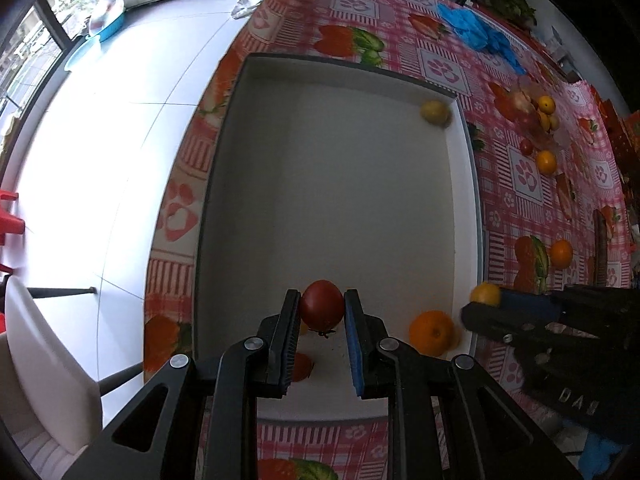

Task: Organize fruits
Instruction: 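Carry both tomatoes over the tray and open the left tool, then open the right tool over the tray and lift both tools away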

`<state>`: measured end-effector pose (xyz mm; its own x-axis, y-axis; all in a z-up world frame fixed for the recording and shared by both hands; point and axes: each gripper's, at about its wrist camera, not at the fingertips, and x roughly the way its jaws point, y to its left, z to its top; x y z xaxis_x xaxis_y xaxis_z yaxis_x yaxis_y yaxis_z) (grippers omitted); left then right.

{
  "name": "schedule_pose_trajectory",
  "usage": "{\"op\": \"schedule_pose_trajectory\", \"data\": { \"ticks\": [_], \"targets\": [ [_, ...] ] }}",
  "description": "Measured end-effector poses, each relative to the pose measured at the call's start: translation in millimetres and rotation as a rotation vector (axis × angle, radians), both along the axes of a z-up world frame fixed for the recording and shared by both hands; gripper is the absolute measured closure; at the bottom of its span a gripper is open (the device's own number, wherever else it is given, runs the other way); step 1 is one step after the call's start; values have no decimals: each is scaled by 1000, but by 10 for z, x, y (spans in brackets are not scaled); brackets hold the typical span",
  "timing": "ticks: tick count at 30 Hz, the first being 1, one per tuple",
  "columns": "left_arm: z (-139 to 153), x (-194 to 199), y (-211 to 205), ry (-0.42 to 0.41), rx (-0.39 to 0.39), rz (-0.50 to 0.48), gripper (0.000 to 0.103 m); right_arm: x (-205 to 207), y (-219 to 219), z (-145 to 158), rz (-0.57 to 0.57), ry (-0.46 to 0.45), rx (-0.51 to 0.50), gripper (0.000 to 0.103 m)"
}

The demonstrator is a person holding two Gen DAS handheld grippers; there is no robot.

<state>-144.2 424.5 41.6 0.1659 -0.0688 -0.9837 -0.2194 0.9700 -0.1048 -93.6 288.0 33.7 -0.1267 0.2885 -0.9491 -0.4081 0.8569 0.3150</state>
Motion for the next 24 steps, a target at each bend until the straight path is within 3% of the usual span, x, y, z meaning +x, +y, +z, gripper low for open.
{"op": "schedule_pose_trajectory", "data": {
  "ticks": [10,14,16,18,20,24],
  "targets": [
    [-166,41,11,50,13,-8,80,31,79,-126,-15,41,-1,76],
    [-216,50,11,72,21,-4,79,47,108,-119,-27,40,-2,50],
    [-230,48,-1,80,15,-4,79,68,55,-80,-36,30,-10,46],
    [-229,31,-13,84,19,-6,59,95,-14,-81,-48,39,-6,42],
    [-187,4,21,65,76,21,25,103,-72,-74,-56,35,-13,36],
    [-134,-46,106,52,60,52,22,109,-170,-65,-67,33,-25,22]
  ]
}}
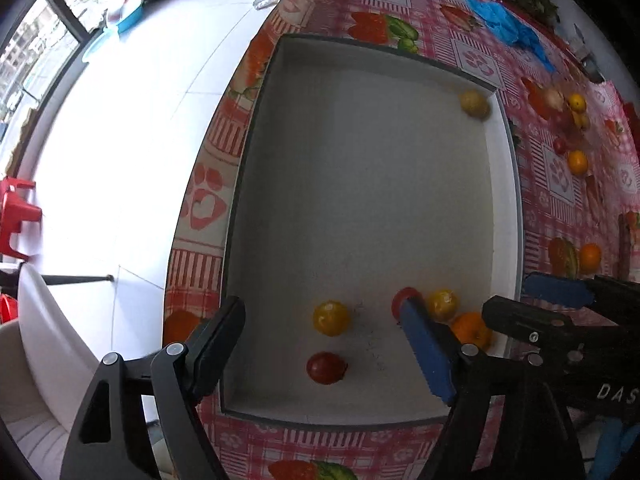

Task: Organize fruits
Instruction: 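Open the right tool over the tray and lift both tools away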

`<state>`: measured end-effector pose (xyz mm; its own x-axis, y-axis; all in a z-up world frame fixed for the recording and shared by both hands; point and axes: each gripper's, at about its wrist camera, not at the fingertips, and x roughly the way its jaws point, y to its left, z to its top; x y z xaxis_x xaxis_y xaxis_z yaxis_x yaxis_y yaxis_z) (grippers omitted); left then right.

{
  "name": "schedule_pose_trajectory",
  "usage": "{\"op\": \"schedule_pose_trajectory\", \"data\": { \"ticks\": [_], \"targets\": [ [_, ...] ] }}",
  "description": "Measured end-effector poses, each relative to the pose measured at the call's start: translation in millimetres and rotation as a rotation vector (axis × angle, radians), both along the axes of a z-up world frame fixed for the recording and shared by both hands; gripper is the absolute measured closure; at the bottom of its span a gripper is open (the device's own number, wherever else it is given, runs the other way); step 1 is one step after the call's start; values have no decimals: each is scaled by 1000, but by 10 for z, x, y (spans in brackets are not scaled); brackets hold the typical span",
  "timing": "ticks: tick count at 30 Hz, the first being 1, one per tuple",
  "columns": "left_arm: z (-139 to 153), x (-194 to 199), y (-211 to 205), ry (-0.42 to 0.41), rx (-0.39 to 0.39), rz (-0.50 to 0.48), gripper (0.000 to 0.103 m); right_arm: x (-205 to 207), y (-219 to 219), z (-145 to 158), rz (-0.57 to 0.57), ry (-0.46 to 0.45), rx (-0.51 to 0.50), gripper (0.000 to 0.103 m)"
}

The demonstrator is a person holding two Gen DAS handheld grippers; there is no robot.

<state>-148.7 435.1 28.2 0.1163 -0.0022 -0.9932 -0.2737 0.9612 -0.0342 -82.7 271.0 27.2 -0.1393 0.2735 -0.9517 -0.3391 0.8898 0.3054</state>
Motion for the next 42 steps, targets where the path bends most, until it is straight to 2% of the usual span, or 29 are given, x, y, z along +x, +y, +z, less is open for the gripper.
{"op": "schedule_pose_trajectory", "data": {
  "ticks": [4,9,19,23,25,28,29,30,33,35,39,42],
  "targets": [
    [9,-62,56,10,12,9,22,-51,-95,-2,7,-31,-53,19],
    [25,-215,148,23,16,20,22,-167,-354,-122,-3,-28,-132,7],
    [-13,-500,163,60,39,-20,22,-301,-973,-352,-134,60,-195,7],
    [-92,-488,37,74,49,-47,22,-304,-1178,-418,-163,84,-227,7],
    [-148,-455,-50,81,92,-79,22,-328,-1371,-441,-164,91,-243,7],
    [-228,-426,-126,122,227,-109,22,-382,-1496,-504,-159,96,-285,7],
    [-222,-419,-128,117,216,-102,22,-413,-1539,-537,-161,101,-296,7],
    [-199,-409,-120,112,186,-81,22,-466,-1591,-570,-164,104,-307,1],
    [-115,-353,-144,78,107,-54,22,-529,-1663,-603,-174,98,-312,0],
    [-72,-278,-217,57,60,-69,22,-546,-1665,-610,-159,90,-322,0],
    [-57,-80,-455,37,34,-133,22,-653,-1447,-662,-101,63,-361,0],
    [-114,72,-626,45,18,-167,22,-662,-1489,-654,-103,55,-355,0]
  ]
}}
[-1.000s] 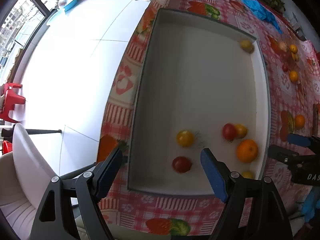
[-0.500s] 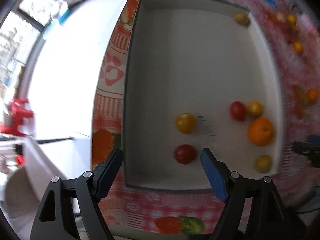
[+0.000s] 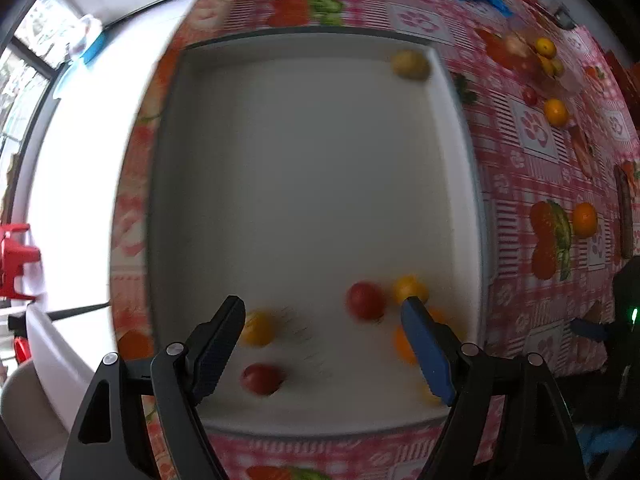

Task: Organize fruits
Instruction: 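Open the right tool over the tray and lift both tools away, then move both open tools toward the loose mandarin and red tomato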

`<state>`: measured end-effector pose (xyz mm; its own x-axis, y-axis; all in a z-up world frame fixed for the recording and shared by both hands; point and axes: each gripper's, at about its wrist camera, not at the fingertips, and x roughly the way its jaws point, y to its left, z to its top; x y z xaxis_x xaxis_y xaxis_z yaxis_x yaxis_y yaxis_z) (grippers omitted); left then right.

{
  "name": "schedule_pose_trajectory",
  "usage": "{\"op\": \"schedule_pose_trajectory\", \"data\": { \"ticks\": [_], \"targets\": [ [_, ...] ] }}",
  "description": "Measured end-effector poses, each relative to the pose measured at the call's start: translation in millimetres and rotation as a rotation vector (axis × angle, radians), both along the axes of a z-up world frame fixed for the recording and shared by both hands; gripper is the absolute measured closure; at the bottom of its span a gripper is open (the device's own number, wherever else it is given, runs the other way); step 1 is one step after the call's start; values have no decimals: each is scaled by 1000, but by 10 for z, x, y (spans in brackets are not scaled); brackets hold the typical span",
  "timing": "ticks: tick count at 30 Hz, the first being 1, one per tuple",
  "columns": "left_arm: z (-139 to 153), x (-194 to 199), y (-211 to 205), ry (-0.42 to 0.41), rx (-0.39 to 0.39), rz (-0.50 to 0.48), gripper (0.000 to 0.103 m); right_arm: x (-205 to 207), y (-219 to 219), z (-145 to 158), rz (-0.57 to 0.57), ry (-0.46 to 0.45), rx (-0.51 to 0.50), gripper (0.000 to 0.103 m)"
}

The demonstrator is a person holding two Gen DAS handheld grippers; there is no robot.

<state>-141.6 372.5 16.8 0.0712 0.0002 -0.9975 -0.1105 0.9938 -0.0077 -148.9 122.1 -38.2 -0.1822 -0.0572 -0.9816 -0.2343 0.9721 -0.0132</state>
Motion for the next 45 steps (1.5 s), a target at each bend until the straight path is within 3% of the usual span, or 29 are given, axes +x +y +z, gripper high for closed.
{"op": "schedule_pose_trajectory", "data": {
  "ticks": [7,27,32,41,45],
  "targets": [
    [-123,106,-139,11,12,-35,22,65,-39,25,4,-2,-2,0],
    [-160,93,81,29,91,-4,22,110,-58,26,2,-5,-4,0],
    [-228,284,12,39,96,-10,22,116,-61,25,3,-9,-3,0],
    [33,554,-263,7,72,-45,22,-12,-66,77,29,-73,11,0],
    [201,742,-525,-23,47,-95,22,82,-78,75,87,-33,4,0]
  ]
}}
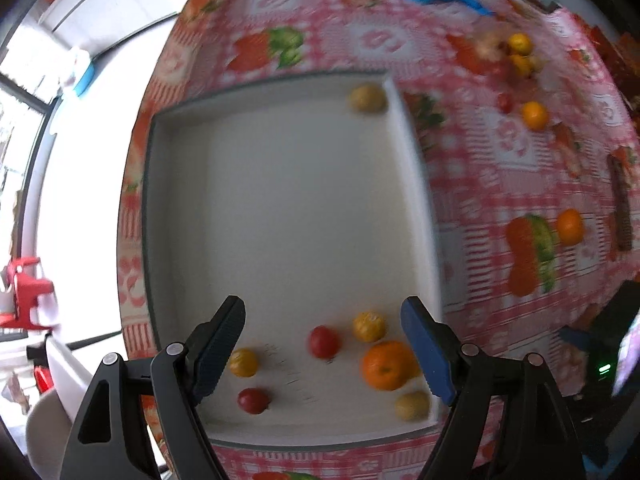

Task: Organize fruits
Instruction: 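Move both open tools toward the loose mandarin and red tomato, then grasp a mandarin with the right tool while the left tool grasps a red tomato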

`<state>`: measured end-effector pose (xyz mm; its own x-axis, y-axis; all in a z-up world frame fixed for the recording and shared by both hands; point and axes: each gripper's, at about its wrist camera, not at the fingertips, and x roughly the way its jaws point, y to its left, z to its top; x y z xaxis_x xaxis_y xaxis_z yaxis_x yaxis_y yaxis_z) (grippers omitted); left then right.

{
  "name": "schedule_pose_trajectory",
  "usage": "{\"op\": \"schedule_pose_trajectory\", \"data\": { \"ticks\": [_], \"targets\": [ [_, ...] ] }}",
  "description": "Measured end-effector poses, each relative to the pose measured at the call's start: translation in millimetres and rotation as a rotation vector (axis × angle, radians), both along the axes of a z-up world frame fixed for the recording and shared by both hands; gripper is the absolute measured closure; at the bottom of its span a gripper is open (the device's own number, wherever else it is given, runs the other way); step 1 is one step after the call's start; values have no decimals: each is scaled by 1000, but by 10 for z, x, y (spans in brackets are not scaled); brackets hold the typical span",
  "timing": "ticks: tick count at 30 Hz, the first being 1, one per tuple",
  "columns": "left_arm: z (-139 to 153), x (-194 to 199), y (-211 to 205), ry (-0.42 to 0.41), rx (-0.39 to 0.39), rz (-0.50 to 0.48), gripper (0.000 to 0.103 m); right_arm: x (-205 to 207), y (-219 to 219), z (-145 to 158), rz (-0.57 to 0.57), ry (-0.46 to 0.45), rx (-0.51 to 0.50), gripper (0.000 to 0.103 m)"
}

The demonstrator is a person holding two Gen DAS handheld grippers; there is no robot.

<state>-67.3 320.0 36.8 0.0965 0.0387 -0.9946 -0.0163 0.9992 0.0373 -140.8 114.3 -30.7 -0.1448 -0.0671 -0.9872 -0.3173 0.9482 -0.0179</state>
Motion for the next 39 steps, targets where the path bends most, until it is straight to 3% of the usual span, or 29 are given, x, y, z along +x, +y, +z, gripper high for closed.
{"op": "schedule_pose_trajectory", "data": {
  "ticks": [4,10,16,17,19,20,26,33,39],
  "targets": [
    [179,13,-89,-22,-26,-30,22,354,-290,154,-109,-84,31,0],
    [223,97,-270,-33,-66,-25,22,947,-513,304,-204,-182,108,4],
    [134,307,-536,-20,-68,-14,22,1290,-437,261,-176,-183,144,26],
    [118,350,-562,-21,-70,-11,22,1311,-412,263,-151,-187,125,33],
    [75,449,-629,-17,-69,-7,22,1378,-396,288,-116,-204,99,58],
    [55,486,-657,-16,-67,-7,22,1380,-414,305,-107,-208,103,60],
    [-93,766,-887,-33,-63,-20,22,1272,-854,390,-226,-164,238,60],
    [-300,1053,-1108,-124,-77,-47,22,1074,-1238,505,-298,-152,288,60],
    [-461,1194,-1172,-151,-81,-66,22,826,-1311,556,-309,-141,309,60]
  ]
}}
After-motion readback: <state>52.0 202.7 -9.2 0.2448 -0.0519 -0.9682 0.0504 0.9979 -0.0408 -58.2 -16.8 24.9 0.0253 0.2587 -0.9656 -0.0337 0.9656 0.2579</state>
